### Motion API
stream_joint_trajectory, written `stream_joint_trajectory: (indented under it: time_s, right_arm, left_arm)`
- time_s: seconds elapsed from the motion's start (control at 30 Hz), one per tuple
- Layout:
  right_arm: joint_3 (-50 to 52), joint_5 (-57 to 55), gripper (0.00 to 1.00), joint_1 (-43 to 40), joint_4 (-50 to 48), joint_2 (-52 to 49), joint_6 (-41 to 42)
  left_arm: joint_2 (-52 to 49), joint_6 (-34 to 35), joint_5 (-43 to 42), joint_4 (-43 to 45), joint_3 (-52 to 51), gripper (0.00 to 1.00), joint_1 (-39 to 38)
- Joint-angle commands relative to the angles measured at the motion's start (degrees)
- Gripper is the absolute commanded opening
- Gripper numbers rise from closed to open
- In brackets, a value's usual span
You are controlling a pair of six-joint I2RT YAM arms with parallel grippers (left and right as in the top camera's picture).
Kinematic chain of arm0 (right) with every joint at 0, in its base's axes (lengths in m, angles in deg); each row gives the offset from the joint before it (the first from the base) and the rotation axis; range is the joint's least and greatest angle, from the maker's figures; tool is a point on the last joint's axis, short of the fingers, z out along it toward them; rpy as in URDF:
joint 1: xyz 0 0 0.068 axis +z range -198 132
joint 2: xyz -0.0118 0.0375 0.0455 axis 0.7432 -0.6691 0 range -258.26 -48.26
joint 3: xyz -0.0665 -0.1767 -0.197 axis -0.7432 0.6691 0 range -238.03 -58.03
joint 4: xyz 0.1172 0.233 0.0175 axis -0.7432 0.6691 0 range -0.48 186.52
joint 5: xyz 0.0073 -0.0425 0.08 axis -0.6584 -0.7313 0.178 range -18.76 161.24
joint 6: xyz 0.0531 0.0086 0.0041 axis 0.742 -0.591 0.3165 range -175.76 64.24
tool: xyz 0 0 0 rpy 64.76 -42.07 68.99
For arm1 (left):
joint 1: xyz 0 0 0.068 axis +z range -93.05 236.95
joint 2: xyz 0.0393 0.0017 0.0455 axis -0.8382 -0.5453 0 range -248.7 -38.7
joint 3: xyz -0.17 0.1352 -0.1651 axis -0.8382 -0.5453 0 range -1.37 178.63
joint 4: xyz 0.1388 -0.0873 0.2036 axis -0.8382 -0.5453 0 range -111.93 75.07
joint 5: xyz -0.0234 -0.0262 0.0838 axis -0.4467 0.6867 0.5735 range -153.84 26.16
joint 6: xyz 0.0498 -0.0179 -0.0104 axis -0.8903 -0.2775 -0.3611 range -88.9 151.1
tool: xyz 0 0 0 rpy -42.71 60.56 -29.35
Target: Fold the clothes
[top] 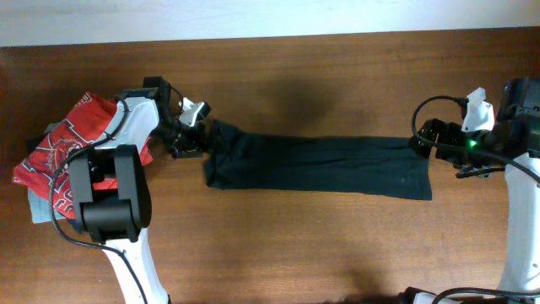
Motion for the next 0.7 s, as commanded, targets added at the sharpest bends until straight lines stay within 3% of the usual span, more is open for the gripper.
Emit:
stream_joint_trajectory:
  time_s: [0.0,0.27,0.4,0.47,0.6,0.67]
  right_arm:
    - [0.3,-0.1,0.99,-0.1,-0.2,0.3,0.5]
    - [0.3,-0.1,0.99,-0.1,-0.3,0.3,0.7]
    - [0.3,-0.1,0.99,-0.1,-0.2,0.3,0.7]
    - [0.3,-0.1,0.99,-0.1,-0.2,0.3,0.7]
    - [0.3,-0.1,0.99,-0.1,-0.2,0.3,0.7]
    - [0.3,-0.1,0.99,-0.1,-0.2,0.3,0.7]
  left_arm:
    - [-5.0,-1.2,-3.7,-0.5,-0.5,0.99,-0.8]
    - [-5.7,-1.2,-3.4,-1.7,-0.6,0.95,-5.0]
    - [-5.7,3.0,2.9,-1.7,-0.6,0.89,-6.9]
    - [-5.7,4.0,3.6,-1.6,-0.6,0.80,-7.4]
    - [-5.7,5.5,3.6,-1.5,-0.6,0.48,-7.5]
    - [-5.7,6.0,3.5,-1.6,-0.6,0.38,-7.5]
